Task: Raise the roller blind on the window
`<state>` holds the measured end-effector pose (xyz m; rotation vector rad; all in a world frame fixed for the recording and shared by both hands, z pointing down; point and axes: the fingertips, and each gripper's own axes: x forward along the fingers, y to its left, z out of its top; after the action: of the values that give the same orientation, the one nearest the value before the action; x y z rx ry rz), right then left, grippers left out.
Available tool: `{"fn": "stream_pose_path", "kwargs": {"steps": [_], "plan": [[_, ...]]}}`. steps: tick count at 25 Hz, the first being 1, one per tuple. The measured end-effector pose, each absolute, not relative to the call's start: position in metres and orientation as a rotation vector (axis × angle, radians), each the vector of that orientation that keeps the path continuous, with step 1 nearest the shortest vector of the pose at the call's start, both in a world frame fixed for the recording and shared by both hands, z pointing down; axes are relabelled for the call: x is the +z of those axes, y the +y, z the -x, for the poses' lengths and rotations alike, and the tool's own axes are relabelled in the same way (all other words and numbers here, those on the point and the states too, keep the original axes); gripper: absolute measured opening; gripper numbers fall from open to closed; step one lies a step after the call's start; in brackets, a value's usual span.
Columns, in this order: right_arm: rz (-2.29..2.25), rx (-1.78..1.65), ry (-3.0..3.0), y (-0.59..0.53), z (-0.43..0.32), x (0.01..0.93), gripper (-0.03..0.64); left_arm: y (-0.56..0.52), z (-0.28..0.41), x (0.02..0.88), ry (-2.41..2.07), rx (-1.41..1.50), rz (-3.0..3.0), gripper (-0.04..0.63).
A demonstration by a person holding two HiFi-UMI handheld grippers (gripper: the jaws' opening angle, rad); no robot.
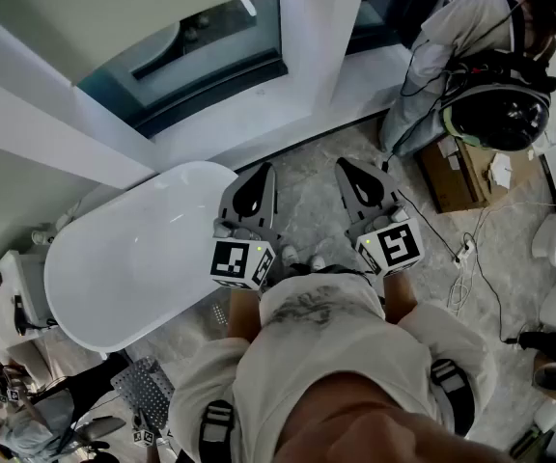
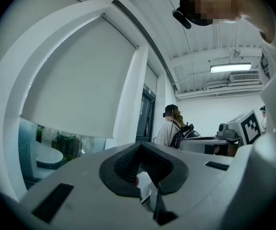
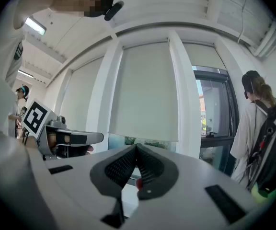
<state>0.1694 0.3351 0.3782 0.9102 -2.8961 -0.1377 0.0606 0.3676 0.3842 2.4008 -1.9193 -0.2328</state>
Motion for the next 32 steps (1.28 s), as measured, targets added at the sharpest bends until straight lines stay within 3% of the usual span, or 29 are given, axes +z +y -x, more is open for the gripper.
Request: {"fn": "stream_pose_path", "kwargs": {"steps": [21,32], "plan": [[-0.821,-0.152,-2.963,0.356,-0.211,0.382,0.061,0.396,-0.115,0.388,-2.013,-0.179,-2.332,0.008],[-0.838,-0.164,-2.94,0.319,-0.201,0.388,0.063,0.36,-0.107,0.384,-2.018,-0.171,-2.365,0.008]]}}
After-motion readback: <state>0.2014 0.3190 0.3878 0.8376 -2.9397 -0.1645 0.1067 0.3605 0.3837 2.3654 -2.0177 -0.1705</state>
